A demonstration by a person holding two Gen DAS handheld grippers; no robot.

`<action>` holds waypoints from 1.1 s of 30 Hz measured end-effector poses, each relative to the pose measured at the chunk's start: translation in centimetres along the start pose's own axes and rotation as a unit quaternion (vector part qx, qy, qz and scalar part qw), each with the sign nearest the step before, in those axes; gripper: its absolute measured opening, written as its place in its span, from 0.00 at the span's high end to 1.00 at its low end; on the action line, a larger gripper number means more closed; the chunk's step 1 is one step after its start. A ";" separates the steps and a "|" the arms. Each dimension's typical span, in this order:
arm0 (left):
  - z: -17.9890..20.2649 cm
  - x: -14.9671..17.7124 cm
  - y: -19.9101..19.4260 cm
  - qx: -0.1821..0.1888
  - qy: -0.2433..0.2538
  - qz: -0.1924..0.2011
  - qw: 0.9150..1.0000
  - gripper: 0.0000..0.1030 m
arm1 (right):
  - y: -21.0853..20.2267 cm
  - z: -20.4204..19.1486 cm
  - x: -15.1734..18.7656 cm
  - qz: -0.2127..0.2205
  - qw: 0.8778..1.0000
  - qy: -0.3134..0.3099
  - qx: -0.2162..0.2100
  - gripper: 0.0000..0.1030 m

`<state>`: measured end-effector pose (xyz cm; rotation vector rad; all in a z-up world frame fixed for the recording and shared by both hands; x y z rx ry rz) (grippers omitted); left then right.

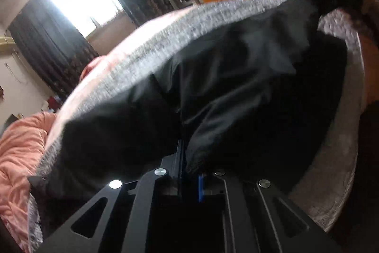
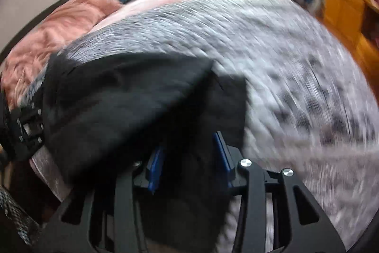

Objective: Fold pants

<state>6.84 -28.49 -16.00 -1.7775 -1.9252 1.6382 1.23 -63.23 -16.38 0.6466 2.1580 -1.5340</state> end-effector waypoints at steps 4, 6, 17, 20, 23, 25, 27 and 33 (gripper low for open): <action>1.0 0.7 1.5 -0.006 0.009 -0.016 1.000 0.91 | -2.2 3.3 1.2 0.017 0.991 0.132 -0.023 0.58; 1.0 0.5 1.8 -0.002 -0.002 -0.020 1.000 0.91 | -3.5 3.4 0.6 0.048 0.978 0.188 -0.082 0.52; -0.6 -0.2 1.2 0.008 -0.044 -0.034 0.998 0.90 | 3.2 -2.0 -1.2 -0.055 0.981 0.168 -0.076 0.73; -2.3 0.2 0.7 0.014 -0.058 -0.034 0.998 0.90 | 2.1 -3.0 -2.0 -0.043 0.987 0.136 -0.069 0.89; -3.3 -0.6 -1.0 0.023 -0.084 -0.011 0.996 0.90 | -1.3 -3.8 -3.0 -0.004 0.994 0.107 -0.031 0.91; -3.3 -1.6 -2.0 0.035 -0.095 0.006 0.995 0.89 | -2.6 -3.3 -2.9 0.005 0.994 0.109 -0.002 0.91; -2.5 -1.9 -2.1 0.046 -0.089 0.007 0.995 0.89 | -2.1 -2.5 -1.8 -0.022 0.992 0.121 0.041 0.91; 0.7 -0.1 1.1 0.041 -0.040 -0.020 0.998 0.87 | 1.1 -1.7 0.2 -0.061 0.983 0.145 0.099 0.77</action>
Point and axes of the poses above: each gripper's, at about its wrist camera, not at the fingertips, and y roughly the way its jaws point, z to its right, x to its underside, the point moved 5 cm from there along y, roughly the way its jaws point
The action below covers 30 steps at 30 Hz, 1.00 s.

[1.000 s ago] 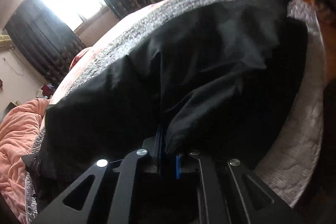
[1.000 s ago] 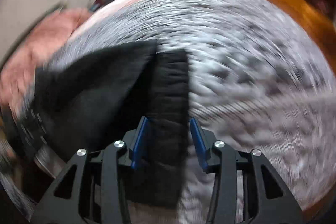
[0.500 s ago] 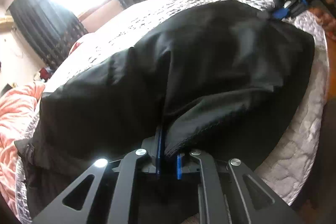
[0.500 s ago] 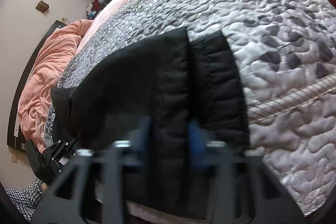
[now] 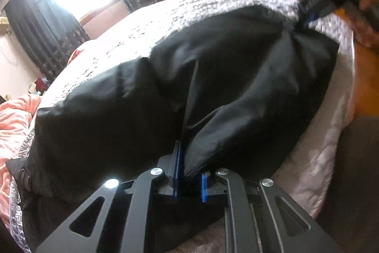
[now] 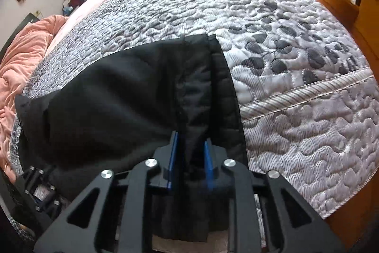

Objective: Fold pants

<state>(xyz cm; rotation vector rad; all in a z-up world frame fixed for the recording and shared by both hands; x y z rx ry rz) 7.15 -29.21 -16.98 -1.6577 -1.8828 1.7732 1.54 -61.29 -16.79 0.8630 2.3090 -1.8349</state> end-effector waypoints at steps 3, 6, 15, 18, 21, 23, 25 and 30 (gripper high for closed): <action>-0.2 -0.1 0.0 0.002 -0.004 0.003 1.000 0.87 | -3.1 -1.6 -0.5 0.051 0.997 -0.025 0.061 0.74; -0.6 -0.1 0.2 0.016 -0.025 0.000 1.000 0.87 | -4.2 -5.9 -0.2 0.067 0.996 -0.056 0.001 0.72; -2.3 0.7 -0.1 0.036 -0.051 -0.002 0.998 0.86 | 0.8 -11.8 2.3 0.013 0.992 -0.114 0.047 0.79; -2.6 0.7 0.0 0.040 -0.056 0.000 0.998 0.85 | -1.3 -8.6 1.1 0.038 0.992 -0.075 0.094 0.79; -2.7 0.6 0.1 0.039 -0.058 0.001 0.998 0.85 | -2.6 -4.1 0.2 0.043 0.978 -0.039 0.202 0.75; -2.6 0.7 0.0 0.039 -0.062 0.001 0.997 0.85 | -3.9 -2.3 0.2 0.051 0.976 -0.017 0.210 0.75; -2.5 0.7 0.1 0.041 -0.065 0.001 0.997 0.85 | -5.2 -2.6 -0.1 0.074 0.976 -0.016 0.206 0.75; -2.7 0.8 0.0 0.040 -0.066 0.000 0.997 0.85 | -6.3 -9.3 -0.2 0.096 0.993 -0.060 0.022 0.72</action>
Point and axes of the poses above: each gripper's, at about its wrist camera, not at the fingertips, and y roughly the way its jaws point, z to its right, x to its underside, the point moved 5 cm from there along y, roughly the way its jaws point
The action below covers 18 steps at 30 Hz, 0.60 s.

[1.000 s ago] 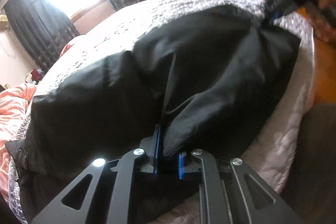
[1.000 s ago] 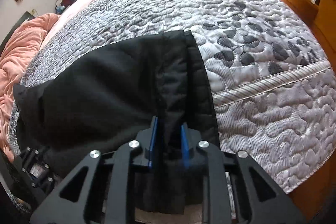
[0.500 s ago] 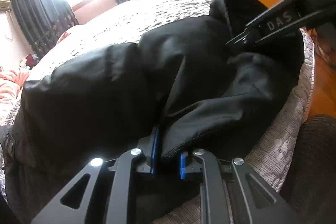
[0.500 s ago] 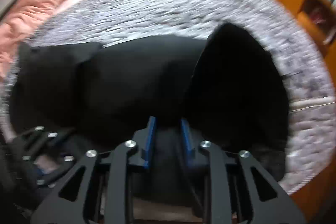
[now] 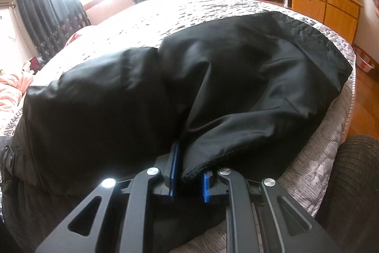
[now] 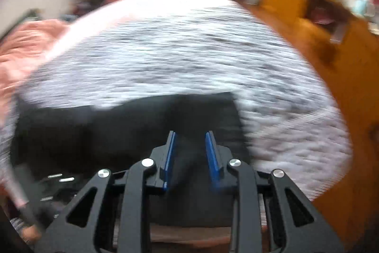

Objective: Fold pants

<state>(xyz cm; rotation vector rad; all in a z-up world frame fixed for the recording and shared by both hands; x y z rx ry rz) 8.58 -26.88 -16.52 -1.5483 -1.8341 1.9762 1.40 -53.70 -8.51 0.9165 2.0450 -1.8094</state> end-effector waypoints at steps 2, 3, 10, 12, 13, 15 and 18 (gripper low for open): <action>0.0 0.0 0.1 0.001 0.000 -0.001 1.000 0.85 | 1.7 -3.5 0.6 -0.031 0.997 -0.014 -0.064 0.70; 0.0 0.0 0.1 0.001 -0.001 -0.001 1.000 0.85 | 2.8 -4.6 0.8 -0.049 0.996 -0.019 -0.077 0.71; -0.5 -0.1 0.0 0.015 -0.016 -0.012 1.000 0.80 | 11.9 -5.4 5.0 -0.160 0.986 -0.007 -0.040 0.73; -1.1 -0.2 -0.9 0.038 -0.036 -0.026 0.998 0.75 | 12.2 -5.4 5.0 -0.160 0.986 0.000 -0.041 0.73; -1.5 -0.1 -1.4 0.051 -0.050 -0.031 0.997 0.71 | 12.3 -5.4 4.9 -0.162 0.986 -0.003 -0.039 0.73; -3.1 0.2 -2.9 0.084 -0.092 -0.040 0.991 0.61 | 12.2 -5.6 4.9 -0.162 0.986 -0.004 -0.038 0.73; -7.2 1.1 -4.9 0.099 -0.178 -0.045 0.978 0.51 | 12.3 -5.7 4.7 -0.161 0.986 0.000 -0.040 0.73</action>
Point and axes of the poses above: each gripper's, at about its wrist camera, not at the fingertips, and y roughly the way its jaws point, z to its right, x to its underside, the point moved 5 cm from there along y, roughly the way its jaws point
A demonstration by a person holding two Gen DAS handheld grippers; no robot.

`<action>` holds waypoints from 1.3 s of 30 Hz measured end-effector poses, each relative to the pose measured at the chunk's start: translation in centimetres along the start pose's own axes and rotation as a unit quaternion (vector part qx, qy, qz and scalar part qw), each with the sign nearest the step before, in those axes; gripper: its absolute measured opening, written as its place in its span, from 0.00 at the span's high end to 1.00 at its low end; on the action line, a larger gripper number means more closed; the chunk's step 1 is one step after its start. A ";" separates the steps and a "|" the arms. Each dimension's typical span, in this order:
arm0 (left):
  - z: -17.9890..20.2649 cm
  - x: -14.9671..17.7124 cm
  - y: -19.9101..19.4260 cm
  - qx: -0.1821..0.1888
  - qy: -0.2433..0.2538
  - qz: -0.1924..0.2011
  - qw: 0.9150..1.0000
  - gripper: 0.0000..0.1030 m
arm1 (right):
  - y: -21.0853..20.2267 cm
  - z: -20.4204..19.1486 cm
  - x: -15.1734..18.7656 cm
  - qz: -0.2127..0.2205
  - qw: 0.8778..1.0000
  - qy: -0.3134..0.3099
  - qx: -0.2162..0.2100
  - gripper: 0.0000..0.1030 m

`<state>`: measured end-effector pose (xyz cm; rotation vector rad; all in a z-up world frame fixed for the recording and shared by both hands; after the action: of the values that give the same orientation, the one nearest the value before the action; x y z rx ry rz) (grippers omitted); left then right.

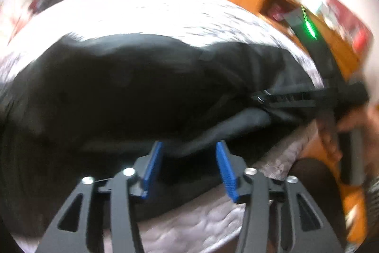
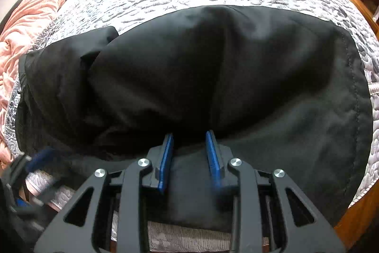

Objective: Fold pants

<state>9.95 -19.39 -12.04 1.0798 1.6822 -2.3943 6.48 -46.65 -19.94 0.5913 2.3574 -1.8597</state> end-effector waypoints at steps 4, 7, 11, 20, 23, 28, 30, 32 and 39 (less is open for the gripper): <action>-6.4 -0.2 -1.1 0.004 -0.116 -0.013 0.993 0.51 | 0.1 -0.1 -0.1 0.005 1.000 -0.002 0.011 0.73; -10.6 -1.1 -1.4 0.020 -0.189 -0.004 0.982 0.51 | 0.1 -0.3 0.3 0.008 1.000 -0.004 0.013 0.73; -14.3 -2.2 -0.1 0.042 -0.258 -0.017 0.965 0.45 | 0.1 -0.4 0.7 0.005 1.000 -0.001 0.004 0.73; -14.8 -2.4 2.6 0.077 -0.310 -0.042 0.947 0.56 | 0.1 -0.1 0.6 0.005 1.000 -0.006 0.010 0.73; -14.4 -2.8 2.9 0.052 -0.299 -0.036 0.952 0.74 | 0.2 -0.4 0.7 0.005 1.000 -0.010 0.015 0.72; -14.0 -3.6 1.3 0.058 -0.303 0.009 0.951 0.96 | 0.2 -0.7 0.7 0.003 1.000 -0.006 0.009 0.72; -12.9 -3.9 -1.1 0.036 -0.276 0.061 0.959 0.96 | 0.2 -0.6 0.6 0.002 1.000 -0.005 0.006 0.72; -10.6 -3.5 -3.7 0.005 -0.242 0.108 0.964 0.96 | 0.1 -0.6 0.6 0.001 1.000 -0.003 0.004 0.72; -7.0 2.9 -3.7 -0.059 -0.220 0.114 0.967 0.94 | 0.4 -0.5 0.5 -0.003 1.000 -0.010 0.017 0.72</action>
<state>9.89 -10.91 -11.82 0.6212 1.4371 -2.1519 6.22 -45.93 -20.27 0.5654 2.3211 -1.9038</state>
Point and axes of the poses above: each gripper's, at about its wrist camera, not at the fingertips, and y roughly the way its jaws point, z to its right, x to its underside, the point moved 5 cm from there along y, roughly the way its jaws point
